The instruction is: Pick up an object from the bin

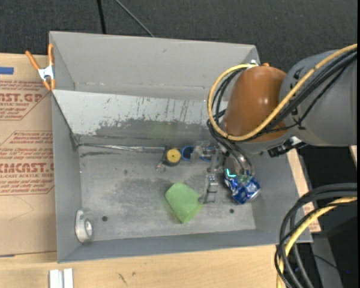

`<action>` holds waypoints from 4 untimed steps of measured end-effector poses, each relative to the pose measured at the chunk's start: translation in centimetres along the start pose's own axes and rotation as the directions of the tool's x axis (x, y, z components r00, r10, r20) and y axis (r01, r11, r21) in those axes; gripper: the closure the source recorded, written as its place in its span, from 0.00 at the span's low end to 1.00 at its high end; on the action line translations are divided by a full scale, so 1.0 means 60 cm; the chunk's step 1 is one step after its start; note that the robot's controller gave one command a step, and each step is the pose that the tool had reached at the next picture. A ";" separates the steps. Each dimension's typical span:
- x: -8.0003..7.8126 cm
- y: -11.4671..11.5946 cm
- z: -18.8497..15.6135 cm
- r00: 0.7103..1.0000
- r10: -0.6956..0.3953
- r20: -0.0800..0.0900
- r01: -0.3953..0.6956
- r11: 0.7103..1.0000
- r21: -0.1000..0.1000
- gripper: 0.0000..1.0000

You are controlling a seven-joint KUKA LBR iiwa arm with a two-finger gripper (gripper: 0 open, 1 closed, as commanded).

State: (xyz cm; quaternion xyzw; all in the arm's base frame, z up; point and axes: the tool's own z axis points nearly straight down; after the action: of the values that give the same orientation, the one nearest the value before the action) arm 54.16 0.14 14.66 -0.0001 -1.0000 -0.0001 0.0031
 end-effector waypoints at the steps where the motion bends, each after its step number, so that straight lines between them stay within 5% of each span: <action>1: 0.056 0.063 0.114 0.904 -0.427 -0.004 0.427 0.904 0.003 0.00; 2: 0.055 0.061 0.113 0.905 -0.425 -0.003 0.425 0.905 0.005 1.00; 3: 0.037 0.060 -0.165 0.905 -0.424 0.015 0.424 0.906 0.006 1.00; 4: 0.029 0.000 0.038 0.966 -0.258 0.001 0.258 0.966 0.000 1.00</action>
Offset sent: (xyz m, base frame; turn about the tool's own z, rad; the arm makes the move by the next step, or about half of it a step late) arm -0.0357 0.0378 -0.0766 -0.4393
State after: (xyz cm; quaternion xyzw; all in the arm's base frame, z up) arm 52.42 0.16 12.42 0.1301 -0.9915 -0.0006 0.0027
